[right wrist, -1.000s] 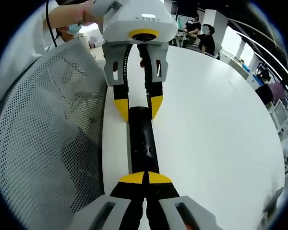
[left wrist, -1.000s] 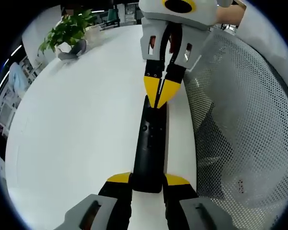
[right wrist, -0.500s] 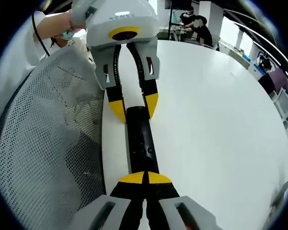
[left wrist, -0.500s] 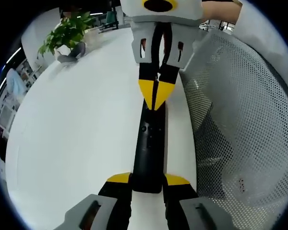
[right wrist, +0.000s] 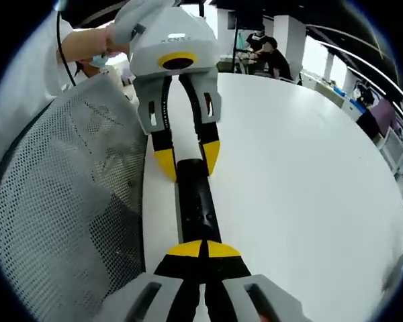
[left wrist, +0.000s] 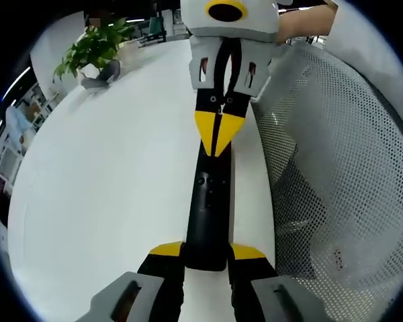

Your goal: Press the specified remote control buttons in sequence, fully releasing each button before pressing the next.

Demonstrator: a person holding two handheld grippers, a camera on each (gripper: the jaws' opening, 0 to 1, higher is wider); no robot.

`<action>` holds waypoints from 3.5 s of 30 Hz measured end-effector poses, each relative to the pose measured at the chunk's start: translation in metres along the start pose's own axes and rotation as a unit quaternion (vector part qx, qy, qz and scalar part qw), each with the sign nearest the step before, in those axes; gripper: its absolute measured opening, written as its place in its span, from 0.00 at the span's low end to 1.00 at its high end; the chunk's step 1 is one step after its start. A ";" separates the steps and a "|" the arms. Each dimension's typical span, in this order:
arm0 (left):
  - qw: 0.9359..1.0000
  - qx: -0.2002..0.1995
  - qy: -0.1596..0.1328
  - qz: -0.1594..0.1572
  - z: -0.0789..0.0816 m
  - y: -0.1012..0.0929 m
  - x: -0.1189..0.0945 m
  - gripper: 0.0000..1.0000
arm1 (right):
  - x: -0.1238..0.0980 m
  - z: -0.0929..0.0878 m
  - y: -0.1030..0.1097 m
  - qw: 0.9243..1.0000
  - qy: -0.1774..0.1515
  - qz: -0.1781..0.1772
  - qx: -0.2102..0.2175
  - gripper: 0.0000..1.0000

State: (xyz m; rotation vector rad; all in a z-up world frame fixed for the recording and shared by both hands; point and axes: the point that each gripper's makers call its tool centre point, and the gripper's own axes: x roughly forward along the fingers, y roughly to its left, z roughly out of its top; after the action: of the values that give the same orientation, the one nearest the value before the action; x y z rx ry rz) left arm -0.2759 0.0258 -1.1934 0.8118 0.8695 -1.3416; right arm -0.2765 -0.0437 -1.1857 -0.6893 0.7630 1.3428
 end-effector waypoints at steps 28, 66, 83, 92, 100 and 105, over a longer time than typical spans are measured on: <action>1.000 0.010 0.009 0.000 0.000 -0.001 0.000 0.24 | 0.009 0.016 0.002 1.000 0.008 -0.016 0.013 0.00; 1.000 0.004 0.001 0.001 0.000 0.000 0.000 0.24 | 0.020 0.025 0.019 0.998 0.054 0.009 -0.036 0.00; 1.000 0.000 -0.004 0.002 0.001 0.000 0.000 0.24 | 0.009 0.027 0.000 1.000 0.008 0.002 0.007 0.00; 1.000 -0.004 -0.007 0.003 0.001 0.000 0.000 0.24 | 0.020 0.026 0.003 0.999 0.034 0.017 -0.015 0.00; 1.000 -0.002 -0.007 0.001 0.001 0.001 0.001 0.24 | 0.021 0.025 0.003 0.998 0.058 0.013 -0.022 0.00; 1.000 -0.003 -0.008 0.003 0.001 0.000 0.001 0.24 | 0.017 0.024 0.000 0.997 0.034 0.040 0.050 0.00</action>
State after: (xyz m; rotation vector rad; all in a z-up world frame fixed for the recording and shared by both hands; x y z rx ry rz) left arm -0.2757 0.0246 -1.1937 0.7983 0.8573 -1.3382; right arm -0.2731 -0.0142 -1.1852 -0.6342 0.9140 1.3487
